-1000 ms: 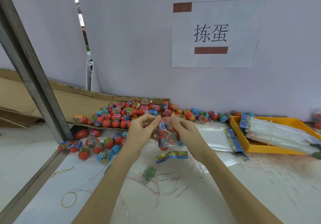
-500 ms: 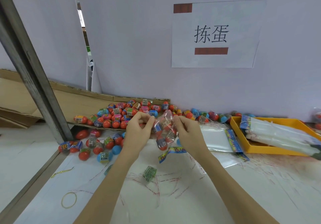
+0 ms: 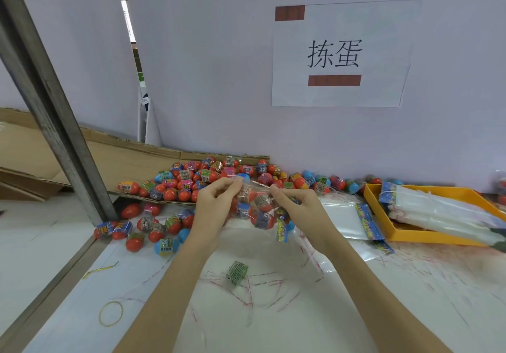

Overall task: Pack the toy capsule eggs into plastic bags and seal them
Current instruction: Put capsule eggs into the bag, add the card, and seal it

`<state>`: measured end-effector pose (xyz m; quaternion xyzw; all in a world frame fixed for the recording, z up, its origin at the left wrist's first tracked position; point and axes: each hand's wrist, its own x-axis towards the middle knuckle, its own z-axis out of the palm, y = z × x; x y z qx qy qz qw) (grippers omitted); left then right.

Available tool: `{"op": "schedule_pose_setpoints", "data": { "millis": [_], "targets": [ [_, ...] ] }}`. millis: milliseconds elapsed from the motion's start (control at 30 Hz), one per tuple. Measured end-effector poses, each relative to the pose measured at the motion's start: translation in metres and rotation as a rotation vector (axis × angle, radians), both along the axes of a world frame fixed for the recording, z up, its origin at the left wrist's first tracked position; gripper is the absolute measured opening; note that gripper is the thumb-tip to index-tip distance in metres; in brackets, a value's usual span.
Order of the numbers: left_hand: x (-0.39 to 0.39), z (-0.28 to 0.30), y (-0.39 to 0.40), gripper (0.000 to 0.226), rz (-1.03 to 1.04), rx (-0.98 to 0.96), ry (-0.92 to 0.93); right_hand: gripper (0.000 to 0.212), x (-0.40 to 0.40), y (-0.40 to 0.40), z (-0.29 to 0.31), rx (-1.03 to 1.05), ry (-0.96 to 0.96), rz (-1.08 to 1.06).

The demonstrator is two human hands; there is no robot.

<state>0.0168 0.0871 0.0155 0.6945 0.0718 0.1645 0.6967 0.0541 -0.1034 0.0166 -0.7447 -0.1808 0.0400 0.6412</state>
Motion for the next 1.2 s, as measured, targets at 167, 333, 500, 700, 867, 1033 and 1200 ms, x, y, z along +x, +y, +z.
{"op": "schedule_pose_setpoints", "data": {
  "millis": [167,333,500,700,867,1033,1200],
  "targets": [
    [0.001,-0.002,-0.003,0.018,0.132,0.058,-0.161,0.065,-0.003,0.006,0.001,0.029,0.007,-0.034],
    [0.003,-0.004,0.002,0.025,0.313,0.087,-0.205,0.042,-0.003,0.006,0.004,-0.057,0.089,0.102],
    [0.005,-0.006,0.004,0.033,0.344,0.192,-0.205,0.025,-0.002,0.002,0.002,-0.089,-0.033,0.096],
    [0.005,-0.005,0.005,0.030,0.287,0.029,-0.077,0.026,-0.002,0.004,-0.002,-0.025,-0.101,-0.025],
    [0.004,0.000,0.002,0.024,0.157,-0.034,-0.045,0.026,0.001,-0.002,-0.001,0.057,-0.067,-0.143],
    [0.003,-0.004,-0.001,0.024,0.272,-0.059,-0.116,0.029,-0.002,0.002,0.001,0.042,-0.182,-0.153],
    [0.004,-0.006,0.003,0.023,0.242,-0.078,-0.139,0.029,-0.003,0.005,0.000,0.153,0.015,-0.013]
  ]
}}
